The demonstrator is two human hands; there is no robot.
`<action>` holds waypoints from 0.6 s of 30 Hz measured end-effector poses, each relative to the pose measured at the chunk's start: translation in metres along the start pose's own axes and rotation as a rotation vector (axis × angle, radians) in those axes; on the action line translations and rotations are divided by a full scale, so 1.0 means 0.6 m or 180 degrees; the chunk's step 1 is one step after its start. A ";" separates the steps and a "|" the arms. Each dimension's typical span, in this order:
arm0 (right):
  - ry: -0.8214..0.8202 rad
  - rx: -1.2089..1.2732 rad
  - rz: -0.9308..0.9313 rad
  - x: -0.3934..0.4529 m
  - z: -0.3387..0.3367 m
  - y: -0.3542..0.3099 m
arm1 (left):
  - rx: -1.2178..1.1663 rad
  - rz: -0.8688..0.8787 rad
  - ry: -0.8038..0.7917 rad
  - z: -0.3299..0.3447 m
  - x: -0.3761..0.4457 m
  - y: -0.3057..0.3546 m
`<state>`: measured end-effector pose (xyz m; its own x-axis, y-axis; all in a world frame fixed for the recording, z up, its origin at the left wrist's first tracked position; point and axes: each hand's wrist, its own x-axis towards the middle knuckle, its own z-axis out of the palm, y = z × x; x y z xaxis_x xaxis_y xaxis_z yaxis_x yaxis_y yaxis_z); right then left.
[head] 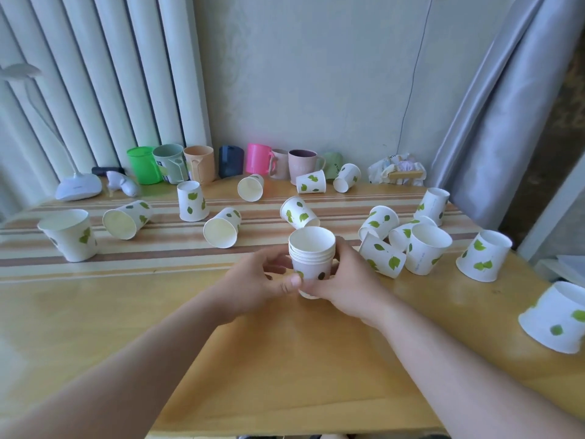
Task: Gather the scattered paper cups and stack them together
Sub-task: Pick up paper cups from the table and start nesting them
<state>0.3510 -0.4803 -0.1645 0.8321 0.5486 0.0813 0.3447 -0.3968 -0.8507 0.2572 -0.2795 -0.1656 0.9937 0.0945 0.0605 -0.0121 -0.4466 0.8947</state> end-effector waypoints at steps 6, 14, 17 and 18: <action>-0.0139 0.0008 -0.0177 0.075 0.032 -0.044 | 0.0727 -0.0518 0.2144 -0.132 0.043 -0.028; 0.0273 0.0128 -0.0281 0.124 0.109 -0.001 | 0.1217 -0.1108 0.1899 -0.106 0.131 -0.106; 0.0239 0.0158 -0.0260 0.130 0.104 0.008 | 0.0953 -0.0905 0.2148 -0.113 0.130 -0.103; 0.0239 0.0174 -0.0220 0.133 0.103 0.009 | 0.0842 -0.0819 0.2198 -0.119 0.128 -0.096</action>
<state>0.3926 -0.3931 -0.1948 0.8381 0.5159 0.1775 0.3799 -0.3182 -0.8686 0.3264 -0.1833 -0.1809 0.6661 0.7172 0.2048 0.3224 -0.5245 0.7880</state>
